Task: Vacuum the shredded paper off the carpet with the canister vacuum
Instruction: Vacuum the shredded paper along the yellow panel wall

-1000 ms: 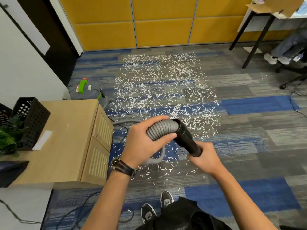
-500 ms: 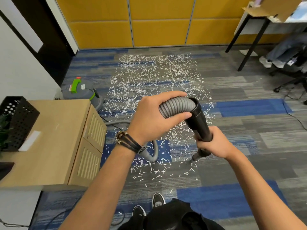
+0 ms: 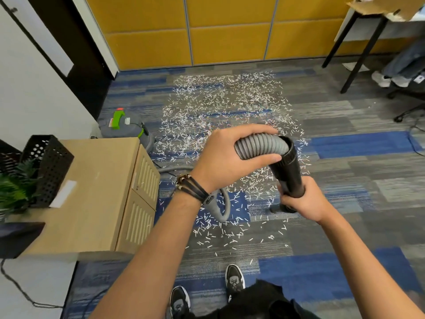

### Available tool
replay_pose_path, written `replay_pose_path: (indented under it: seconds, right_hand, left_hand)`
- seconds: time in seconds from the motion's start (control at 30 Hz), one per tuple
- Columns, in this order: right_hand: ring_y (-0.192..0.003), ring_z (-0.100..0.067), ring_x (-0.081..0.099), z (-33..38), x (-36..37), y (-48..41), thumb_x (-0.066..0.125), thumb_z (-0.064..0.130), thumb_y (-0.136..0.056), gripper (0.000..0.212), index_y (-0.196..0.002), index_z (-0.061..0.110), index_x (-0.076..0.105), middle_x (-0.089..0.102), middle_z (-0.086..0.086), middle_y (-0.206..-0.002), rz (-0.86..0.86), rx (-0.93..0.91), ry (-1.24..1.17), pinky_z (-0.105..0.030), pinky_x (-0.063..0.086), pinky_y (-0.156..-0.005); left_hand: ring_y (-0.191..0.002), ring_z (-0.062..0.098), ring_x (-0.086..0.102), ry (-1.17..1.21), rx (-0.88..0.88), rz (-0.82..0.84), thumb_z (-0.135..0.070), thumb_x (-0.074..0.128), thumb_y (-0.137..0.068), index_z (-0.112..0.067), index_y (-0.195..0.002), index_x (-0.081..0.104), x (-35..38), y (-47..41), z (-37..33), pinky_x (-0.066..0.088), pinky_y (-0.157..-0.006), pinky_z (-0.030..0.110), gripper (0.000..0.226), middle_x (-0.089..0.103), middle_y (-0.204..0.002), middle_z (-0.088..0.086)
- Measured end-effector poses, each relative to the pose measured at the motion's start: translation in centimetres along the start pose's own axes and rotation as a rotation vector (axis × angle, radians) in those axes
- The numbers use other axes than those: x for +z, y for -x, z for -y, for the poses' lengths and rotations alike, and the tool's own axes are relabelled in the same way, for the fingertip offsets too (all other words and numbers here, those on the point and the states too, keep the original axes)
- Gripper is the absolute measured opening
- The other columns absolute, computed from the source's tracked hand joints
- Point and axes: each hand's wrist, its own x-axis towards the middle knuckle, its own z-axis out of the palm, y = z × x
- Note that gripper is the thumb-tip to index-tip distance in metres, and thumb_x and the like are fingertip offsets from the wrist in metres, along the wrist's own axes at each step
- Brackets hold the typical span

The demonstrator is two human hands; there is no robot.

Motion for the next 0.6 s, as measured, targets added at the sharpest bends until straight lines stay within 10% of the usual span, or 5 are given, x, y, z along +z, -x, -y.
replay_pose_path:
  seconds: [0.33, 0.6]
  right_hand:
    - [-0.046, -0.015, 0.042, 1.1, 3.2, 1.1, 0.068, 0.013, -0.055, 0.014, -0.056, 0.017, 0.054, 0.048, 0.002, -0.05, -0.03, 0.086, 0.073, -0.028, 0.036, -0.053]
    - [-0.053, -0.019, 0.045, 0.0, 4.5, -0.3, 0.069, 0.02, -0.058, 0.018, -0.061, 0.011, 0.054, 0.049, -0.006, -0.055, -0.12, 0.109, 0.087, -0.039, 0.038, -0.054]
  left_hand:
    - [-0.078, 0.012, 0.071, 0.034, -0.099, -0.052, -0.042, 0.085, -0.085, -0.036, -0.123, 0.074, -2.8, 4.0, 2.5, 0.062, -0.075, 0.038, 0.04, 0.075, -0.094, -0.012]
    - [-0.091, 0.006, 0.072, -0.002, -0.103, 0.061, -0.042, 0.087, -0.084, -0.038, -0.125, 0.074, -3.0, 3.2, 3.8, 0.06, -0.087, 0.038, 0.043, 0.077, -0.106, -0.016]
